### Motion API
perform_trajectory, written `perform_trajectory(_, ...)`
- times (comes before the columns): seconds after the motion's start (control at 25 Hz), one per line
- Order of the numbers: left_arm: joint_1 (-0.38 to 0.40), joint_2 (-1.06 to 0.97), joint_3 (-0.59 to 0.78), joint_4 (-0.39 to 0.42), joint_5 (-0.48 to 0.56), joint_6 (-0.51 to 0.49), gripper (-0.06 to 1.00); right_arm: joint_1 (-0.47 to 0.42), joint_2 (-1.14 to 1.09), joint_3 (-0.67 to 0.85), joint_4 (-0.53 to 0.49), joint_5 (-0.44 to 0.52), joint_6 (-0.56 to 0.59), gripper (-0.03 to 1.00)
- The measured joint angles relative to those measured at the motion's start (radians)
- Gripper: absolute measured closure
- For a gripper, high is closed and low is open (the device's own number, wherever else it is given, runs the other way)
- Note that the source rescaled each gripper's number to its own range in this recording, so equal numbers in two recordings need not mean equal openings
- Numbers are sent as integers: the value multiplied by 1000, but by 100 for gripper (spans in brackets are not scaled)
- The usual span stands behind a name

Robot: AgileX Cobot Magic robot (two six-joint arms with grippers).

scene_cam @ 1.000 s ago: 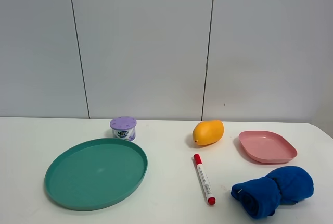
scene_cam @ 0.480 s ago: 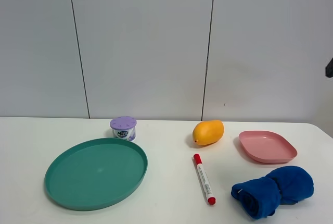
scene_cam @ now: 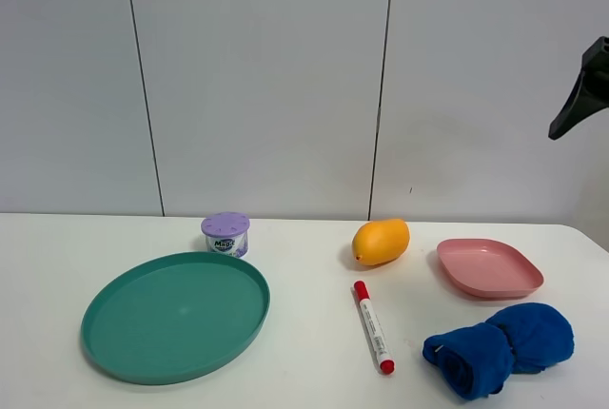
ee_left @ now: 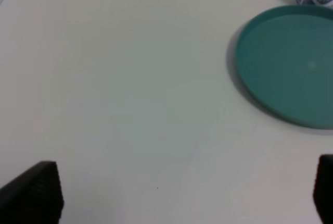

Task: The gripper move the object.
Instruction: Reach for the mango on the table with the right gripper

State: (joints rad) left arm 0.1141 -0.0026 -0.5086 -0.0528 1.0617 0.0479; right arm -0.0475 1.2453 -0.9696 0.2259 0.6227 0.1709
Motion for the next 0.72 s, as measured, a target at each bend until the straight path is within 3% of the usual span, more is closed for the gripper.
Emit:
perform_trajectory(0.28, 0, 0, 0, 0, 0, 0, -6, 0, 41, 0, 88, -97, -28, -3)
perform_trajectory(0.52, 0, 0, 0, 0, 0, 0, -6, 4, 179, 0, 292, -159, -107, -3)
perform_trajectory(0.72, 0, 0, 0, 0, 0, 0, -6, 60, 317, -29, 438, -213, -132, -3)
